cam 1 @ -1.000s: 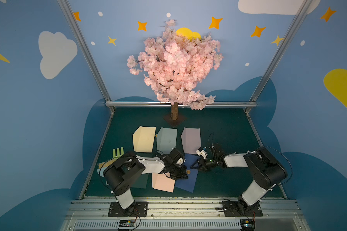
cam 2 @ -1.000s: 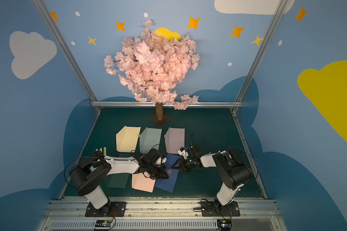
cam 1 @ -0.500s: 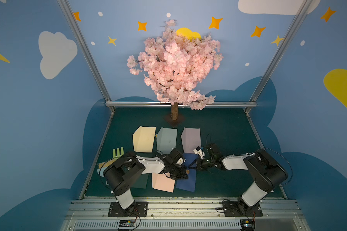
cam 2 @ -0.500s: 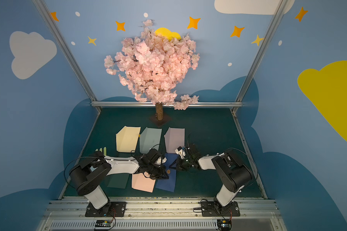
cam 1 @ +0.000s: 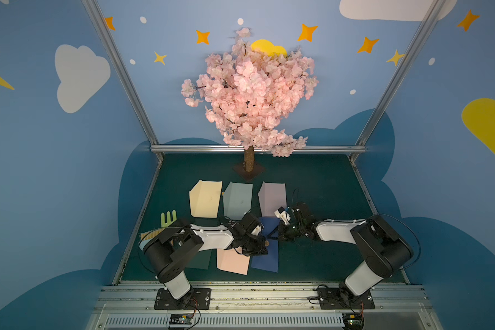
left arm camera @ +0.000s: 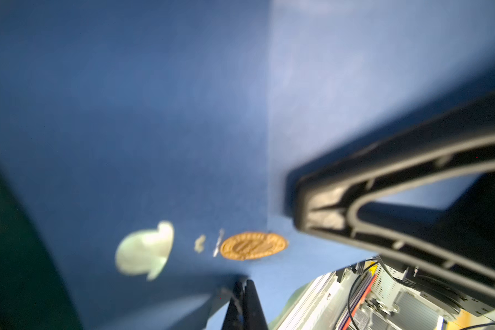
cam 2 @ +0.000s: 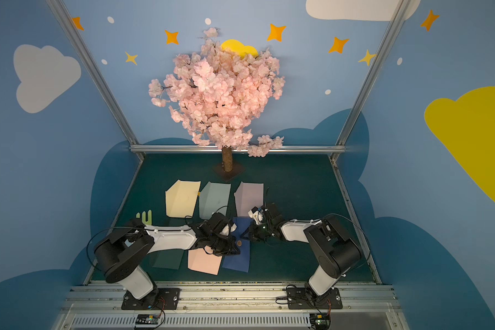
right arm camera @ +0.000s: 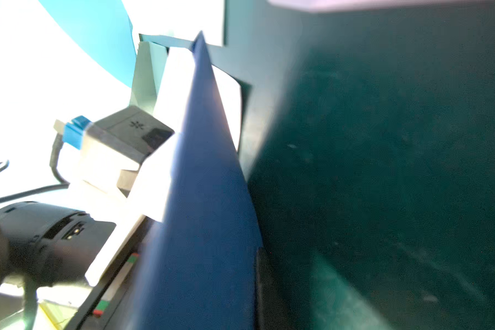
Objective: Open the envelope
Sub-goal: Pick up the envelope from the center of the board, then open the envelope flap on the envelope.
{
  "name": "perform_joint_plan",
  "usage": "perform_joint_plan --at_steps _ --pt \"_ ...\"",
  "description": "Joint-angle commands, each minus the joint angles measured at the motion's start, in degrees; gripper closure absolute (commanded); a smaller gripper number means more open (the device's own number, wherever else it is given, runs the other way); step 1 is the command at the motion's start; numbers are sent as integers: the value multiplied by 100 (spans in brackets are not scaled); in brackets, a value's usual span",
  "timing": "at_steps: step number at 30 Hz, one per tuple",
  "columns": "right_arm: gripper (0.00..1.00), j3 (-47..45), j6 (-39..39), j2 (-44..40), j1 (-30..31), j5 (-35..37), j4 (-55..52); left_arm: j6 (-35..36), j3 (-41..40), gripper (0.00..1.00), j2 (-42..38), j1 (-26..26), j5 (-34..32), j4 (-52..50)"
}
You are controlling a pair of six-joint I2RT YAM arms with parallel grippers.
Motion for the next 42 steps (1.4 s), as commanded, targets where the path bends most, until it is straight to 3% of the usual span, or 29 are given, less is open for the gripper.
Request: perform_joint_plan --at_steps 1,4,8,13,16,22,28,39,42 --pt "100 641 -631 -766 2 202 -1069 404 360 97 -657 -26 -566 -1081" --pt "100 1058 -1029 -1416 -5 446 -2161 827 821 94 -1428 -26 -1061 -1817" --pt "100 1658 -1275 -2198 -15 837 -3396 1416 1166 80 -2455 -61 -1984 -2403" --pt "100 1973 -1097 -2966 -7 1114 -3799 2024 1189 62 -3485 -188 -2814 -2409" --pt "100 2034 -919 -3365 2 1377 -3872 2422 1268 59 -3823 -395 -3136 -2371" --pt "100 2573 -830 -3641 45 1718 -4387 3501 1505 53 -3932 -1128 -3746 -2143" --pt "100 2912 -737 -3624 163 2029 -4689 4427 1875 49 -3528 -1892 -4985 -2013" --pt "100 3437 -838 -3222 375 2424 -4909 4563 1266 41 -3655 -1932 -5391 -1195" --pt "100 3587 -862 -3072 479 2534 -4864 4525 1168 32 -3624 -1939 -5615 -1081"
